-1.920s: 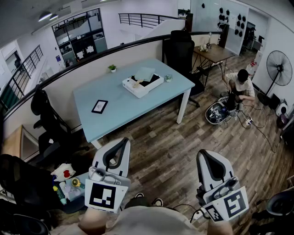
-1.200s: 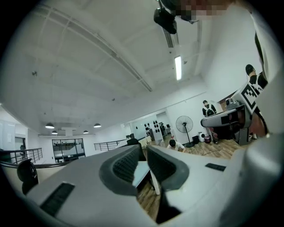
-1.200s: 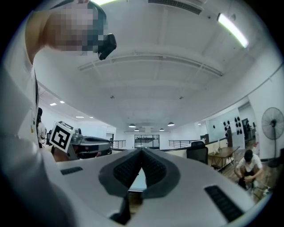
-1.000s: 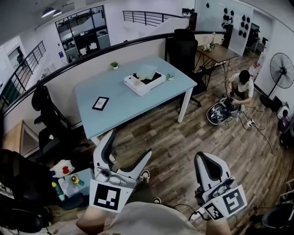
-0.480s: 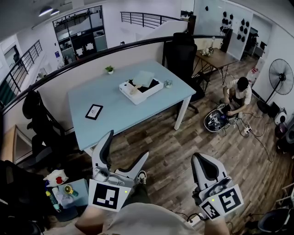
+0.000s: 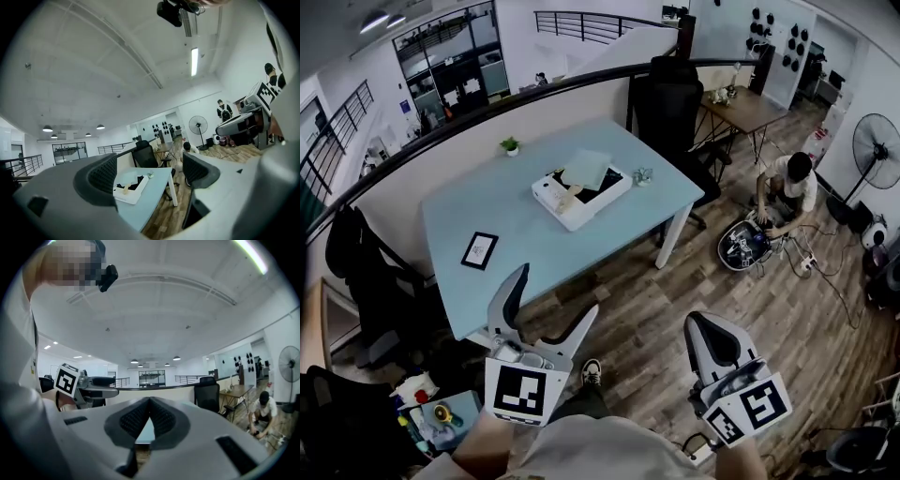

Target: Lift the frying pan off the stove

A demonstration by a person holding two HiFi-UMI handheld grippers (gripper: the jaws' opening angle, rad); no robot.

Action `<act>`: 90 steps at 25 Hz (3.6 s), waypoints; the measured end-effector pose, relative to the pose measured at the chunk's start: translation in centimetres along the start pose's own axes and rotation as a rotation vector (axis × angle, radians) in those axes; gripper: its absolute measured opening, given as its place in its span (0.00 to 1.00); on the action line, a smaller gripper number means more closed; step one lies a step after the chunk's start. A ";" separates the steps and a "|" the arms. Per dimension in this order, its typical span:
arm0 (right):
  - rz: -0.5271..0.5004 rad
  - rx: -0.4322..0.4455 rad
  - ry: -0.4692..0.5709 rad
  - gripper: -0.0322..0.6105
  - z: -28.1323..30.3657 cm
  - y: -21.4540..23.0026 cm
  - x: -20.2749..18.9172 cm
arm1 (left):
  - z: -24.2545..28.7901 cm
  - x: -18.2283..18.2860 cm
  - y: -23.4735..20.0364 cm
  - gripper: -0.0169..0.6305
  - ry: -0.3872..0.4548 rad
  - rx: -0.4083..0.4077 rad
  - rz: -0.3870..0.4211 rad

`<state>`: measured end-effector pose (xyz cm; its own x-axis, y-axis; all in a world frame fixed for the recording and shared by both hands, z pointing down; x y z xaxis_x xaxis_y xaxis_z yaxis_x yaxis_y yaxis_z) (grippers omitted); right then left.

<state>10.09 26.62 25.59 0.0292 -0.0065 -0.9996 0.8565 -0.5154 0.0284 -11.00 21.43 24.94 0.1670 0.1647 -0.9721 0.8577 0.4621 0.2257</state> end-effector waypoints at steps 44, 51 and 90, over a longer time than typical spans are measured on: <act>0.072 0.205 -0.264 0.06 40.3 25.7 -10.7 | 36.9 -20.7 -17.0 0.67 -0.508 0.043 0.025; 0.088 0.336 -0.285 0.06 46.4 30.8 -11.8 | 41.0 -24.7 -18.1 0.67 -0.694 0.099 0.054; 0.147 0.521 -0.620 0.06 56.7 30.8 -26.9 | 44.1 -45.3 -18.9 0.52 -1.296 -0.264 -0.213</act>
<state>6.44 -37.71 52.86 -0.2984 -0.4981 -0.8141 0.5128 -0.8031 0.3034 -13.30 -33.18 61.90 0.5061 -0.8026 -0.3159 0.8300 0.5527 -0.0746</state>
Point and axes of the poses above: the fingertips, and each gripper's own axes: z forward along the fingers, y to its right, x out of its top, the point moved 4 cm from there along -z, backward along the fingers, and after that the axes turned 6 degrees about y, right-handed, at the moved point
